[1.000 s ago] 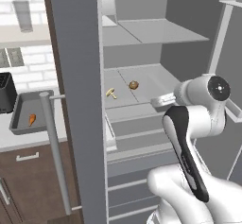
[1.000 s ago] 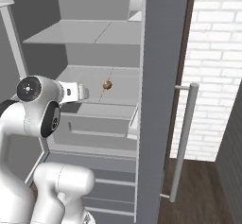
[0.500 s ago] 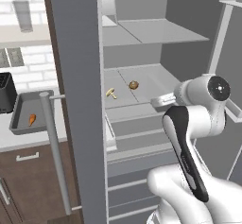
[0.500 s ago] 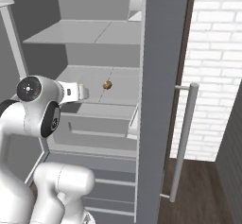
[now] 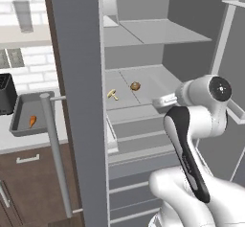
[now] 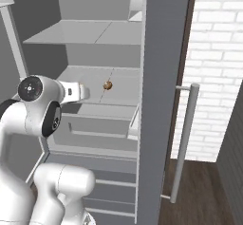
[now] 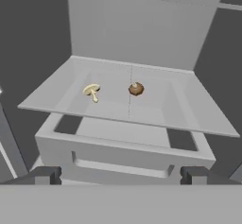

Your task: Place one mushroom and one chicken drumstick in each tupperware on the nearby counter, to pack two identical lunches.

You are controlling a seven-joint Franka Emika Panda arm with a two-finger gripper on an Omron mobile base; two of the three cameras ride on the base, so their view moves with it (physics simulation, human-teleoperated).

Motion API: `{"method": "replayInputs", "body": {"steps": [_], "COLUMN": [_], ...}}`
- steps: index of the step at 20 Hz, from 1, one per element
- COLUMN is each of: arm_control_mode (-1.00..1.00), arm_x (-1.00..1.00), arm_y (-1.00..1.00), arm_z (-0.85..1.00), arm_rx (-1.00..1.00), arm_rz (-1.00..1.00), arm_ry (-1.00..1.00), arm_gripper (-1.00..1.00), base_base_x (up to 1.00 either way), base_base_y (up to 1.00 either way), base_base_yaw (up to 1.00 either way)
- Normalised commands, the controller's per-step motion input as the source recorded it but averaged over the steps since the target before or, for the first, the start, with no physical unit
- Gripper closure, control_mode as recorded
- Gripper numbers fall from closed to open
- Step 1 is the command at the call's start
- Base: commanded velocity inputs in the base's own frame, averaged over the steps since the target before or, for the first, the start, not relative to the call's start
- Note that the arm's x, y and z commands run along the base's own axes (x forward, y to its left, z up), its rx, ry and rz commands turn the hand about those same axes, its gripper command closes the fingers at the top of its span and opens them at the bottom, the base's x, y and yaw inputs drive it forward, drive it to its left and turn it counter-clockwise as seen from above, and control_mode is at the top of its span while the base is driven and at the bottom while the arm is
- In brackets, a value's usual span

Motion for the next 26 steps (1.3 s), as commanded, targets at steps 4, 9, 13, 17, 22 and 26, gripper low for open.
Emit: {"method": "replayInputs", "body": {"steps": [4, 9, 13, 17, 22, 26], "arm_control_mode": [-1.00, -1.00, -1.00, -1.00, -1.00, -1.00], "arm_x": [0.33, 0.63, 0.69, 0.73, 0.39, 0.58], "arm_y": [0.00, 0.06, 0.12, 0.65, 0.67, 0.22], "arm_z": [0.00, -0.05, -0.10, -0.28, -0.25, -0.47], "arm_rx": [0.00, 0.00, 0.02, 0.01, 0.00, 0.01], "arm_rz": [0.00, 0.00, 0.00, 0.00, 0.07, 0.05], "arm_ry": [0.00, 0.00, 0.04, 0.14, 0.14, 0.06], "arm_gripper": [-1.00, -1.00, -1.00, -1.00, -1.00, -1.00], "base_base_x": [0.00, 0.00, 0.00, 0.00, 0.00, 0.00], "base_base_y": [0.00, 0.00, 0.00, 0.00, 0.00, 0.00], "base_base_yaw": [0.00, 0.00, 0.00, 0.00, 0.00, 0.00]}}
